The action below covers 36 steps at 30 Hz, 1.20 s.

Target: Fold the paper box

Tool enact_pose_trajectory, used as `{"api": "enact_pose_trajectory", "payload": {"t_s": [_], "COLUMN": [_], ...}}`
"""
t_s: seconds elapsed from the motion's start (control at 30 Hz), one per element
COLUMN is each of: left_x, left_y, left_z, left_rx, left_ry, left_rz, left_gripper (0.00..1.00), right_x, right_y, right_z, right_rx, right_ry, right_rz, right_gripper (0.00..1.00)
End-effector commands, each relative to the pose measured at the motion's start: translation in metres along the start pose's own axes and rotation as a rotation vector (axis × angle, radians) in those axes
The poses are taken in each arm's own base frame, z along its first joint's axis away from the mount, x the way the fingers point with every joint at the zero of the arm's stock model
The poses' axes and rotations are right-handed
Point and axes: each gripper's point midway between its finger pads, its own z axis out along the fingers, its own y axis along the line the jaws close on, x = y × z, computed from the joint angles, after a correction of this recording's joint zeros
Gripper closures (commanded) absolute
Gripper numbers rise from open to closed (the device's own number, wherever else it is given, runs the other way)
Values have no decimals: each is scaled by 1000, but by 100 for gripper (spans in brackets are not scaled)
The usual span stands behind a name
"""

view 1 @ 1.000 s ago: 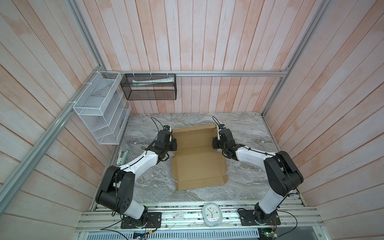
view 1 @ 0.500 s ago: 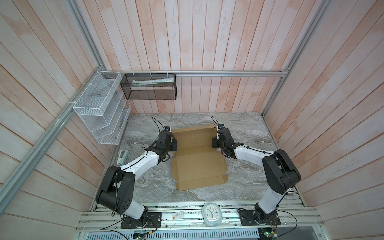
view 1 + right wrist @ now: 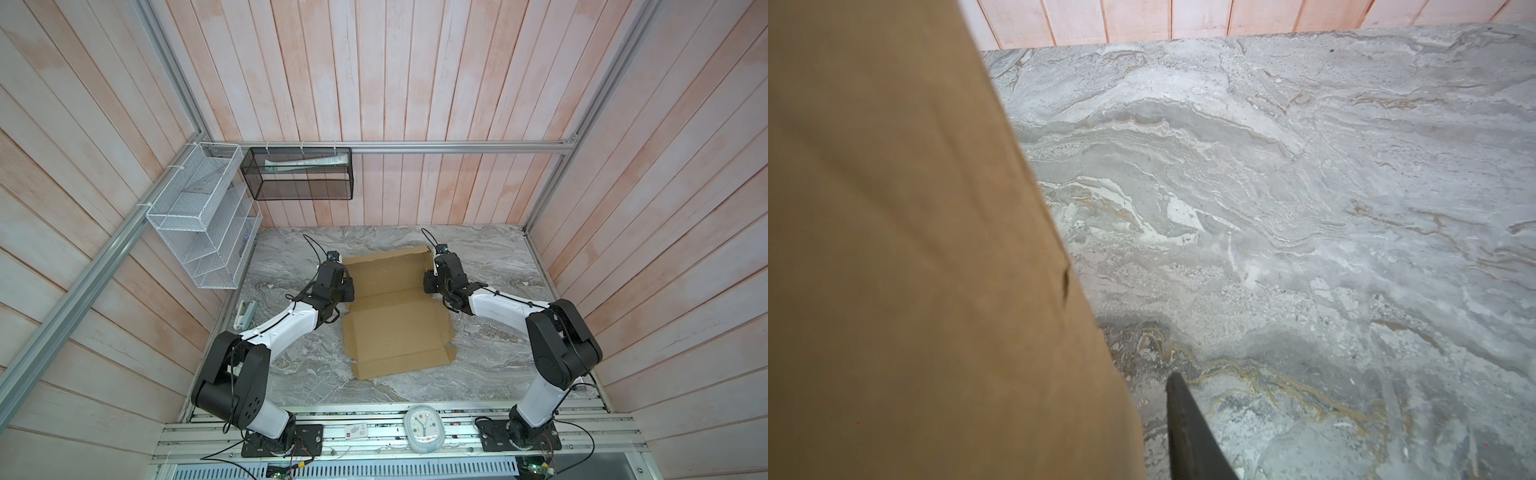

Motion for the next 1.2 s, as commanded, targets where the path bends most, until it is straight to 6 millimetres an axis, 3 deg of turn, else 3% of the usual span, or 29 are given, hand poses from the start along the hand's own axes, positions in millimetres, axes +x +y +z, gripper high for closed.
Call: {"api": "enact_pose_trajectory", "payload": {"t_s": [0.0, 0.47, 1.17], "left_x": [-14, -19, -18], "left_y": [0, 0, 2], "left_z": [-10, -12, -12], "left_rx": [-7, -8, -20], "left_ry": [-53, -69, -58], "left_rz": [0, 1, -1], "left_gripper": [100, 100, 100], "right_x": [-36, -53, -81], "right_y": [2, 1, 15], "right_z": [-11, -13, -18], "right_rx": [16, 37, -3], "right_ry": [-92, -135, -187], "right_rz": [4, -9, -33], "right_gripper": [69, 60, 59]}}
